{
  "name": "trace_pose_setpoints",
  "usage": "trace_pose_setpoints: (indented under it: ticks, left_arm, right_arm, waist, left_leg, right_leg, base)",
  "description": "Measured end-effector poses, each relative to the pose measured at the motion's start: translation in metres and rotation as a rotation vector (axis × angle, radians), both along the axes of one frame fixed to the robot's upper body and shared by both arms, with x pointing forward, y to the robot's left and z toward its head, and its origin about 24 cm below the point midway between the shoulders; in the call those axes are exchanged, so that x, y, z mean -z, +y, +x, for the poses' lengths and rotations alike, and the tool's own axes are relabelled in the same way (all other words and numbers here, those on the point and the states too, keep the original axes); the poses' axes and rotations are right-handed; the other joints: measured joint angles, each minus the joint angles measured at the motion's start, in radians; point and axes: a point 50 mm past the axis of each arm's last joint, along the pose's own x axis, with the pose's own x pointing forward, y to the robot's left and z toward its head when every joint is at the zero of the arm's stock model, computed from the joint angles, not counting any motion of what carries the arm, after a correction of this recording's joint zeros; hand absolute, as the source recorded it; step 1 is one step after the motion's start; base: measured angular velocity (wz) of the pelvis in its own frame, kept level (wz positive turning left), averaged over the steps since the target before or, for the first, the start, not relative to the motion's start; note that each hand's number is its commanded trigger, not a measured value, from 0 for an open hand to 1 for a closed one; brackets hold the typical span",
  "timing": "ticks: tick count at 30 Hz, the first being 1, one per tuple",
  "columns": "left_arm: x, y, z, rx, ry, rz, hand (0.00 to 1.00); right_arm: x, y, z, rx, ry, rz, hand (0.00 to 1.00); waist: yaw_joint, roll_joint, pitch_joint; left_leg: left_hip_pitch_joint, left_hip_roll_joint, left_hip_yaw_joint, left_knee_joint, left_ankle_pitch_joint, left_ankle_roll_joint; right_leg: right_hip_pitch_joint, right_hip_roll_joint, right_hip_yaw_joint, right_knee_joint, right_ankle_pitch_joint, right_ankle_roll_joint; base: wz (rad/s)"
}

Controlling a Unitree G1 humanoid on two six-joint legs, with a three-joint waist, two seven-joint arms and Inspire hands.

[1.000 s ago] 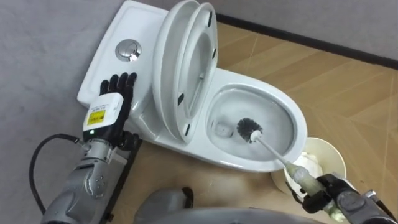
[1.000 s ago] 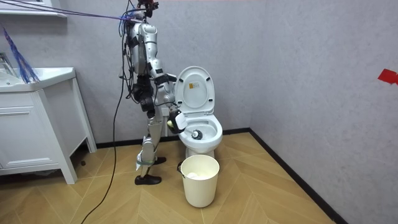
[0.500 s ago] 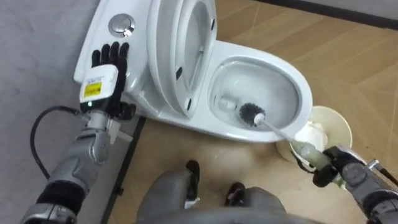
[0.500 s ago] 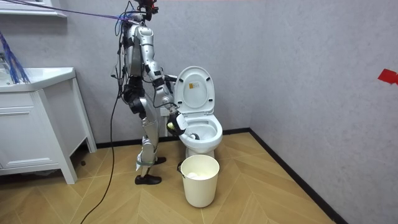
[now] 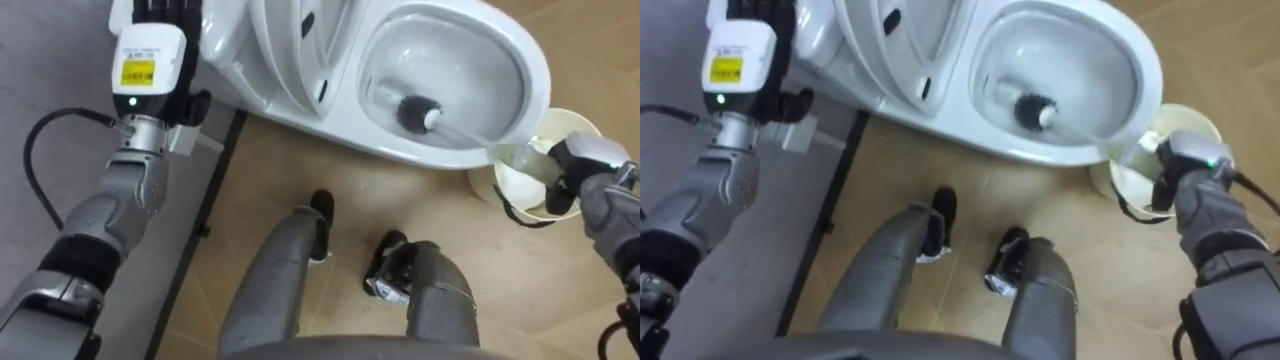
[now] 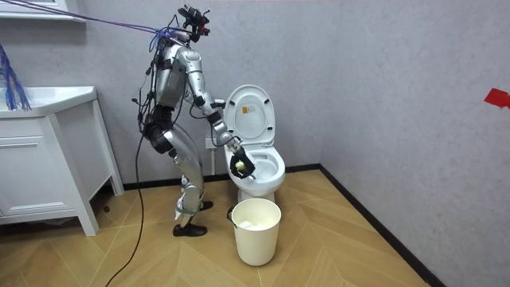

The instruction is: Brush toilet

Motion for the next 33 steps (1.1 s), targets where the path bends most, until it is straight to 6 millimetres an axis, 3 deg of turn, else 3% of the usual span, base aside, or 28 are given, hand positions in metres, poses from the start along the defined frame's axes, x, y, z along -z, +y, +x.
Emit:
trace_pose_setpoints:
  ticks: [7, 12, 24, 33]
  left_arm:
    - [-0.012, -0.012, 0.008, 0.027, -0.101, -0.068, 0.00]
    - [-0.020, -0.012, 0.010, 0.026, -0.144, -0.071, 0.00]
    - [-0.023, -0.008, 0.007, -0.007, -0.156, -0.058, 0.00]
    - [-0.023, -0.007, 0.009, -0.022, -0.138, -0.044, 0.00]
  right_arm:
    - [-0.029, 0.006, 0.029, -0.095, -0.111, -0.115, 1.00]
    - [-0.038, 0.006, 0.036, -0.073, -0.196, -0.117, 1.00]
    - [-0.035, 0.011, 0.037, -0.023, -0.223, -0.040, 1.00]
    - [-0.031, 0.028, 0.040, -0.164, -0.177, -0.190, 1.00]
  waist:
    - [0.039, 0.008, 0.0063]
    - [0.032, -0.001, 0.0127]
    - [0.021, -0.004, 0.0135]
    - [0.032, 0.011, 0.0104]
  left_leg:
    - [-0.093, -0.003, 0.003, 0.060, -0.004, -0.003]
    - [-0.130, -0.022, 0.006, 0.072, -0.005, -0.004]
    - [-0.148, -0.019, 0.006, 0.102, -0.005, -0.003]
    - [-0.136, -0.013, -0.010, 0.099, -0.006, -0.007]
  right_leg:
    - [-0.088, -0.021, -0.004, 0.072, -0.028, -0.014]
    - [-0.132, -0.053, -0.007, 0.129, -0.059, -0.016]
    - [-0.145, -0.052, -0.007, 0.145, -0.060, -0.018]
    - [-0.119, -0.032, -0.022, 0.124, -0.051, -0.023]
  base:
    - [0.08]
    - [0.17]
    - [0.00]
    - [-0.02]
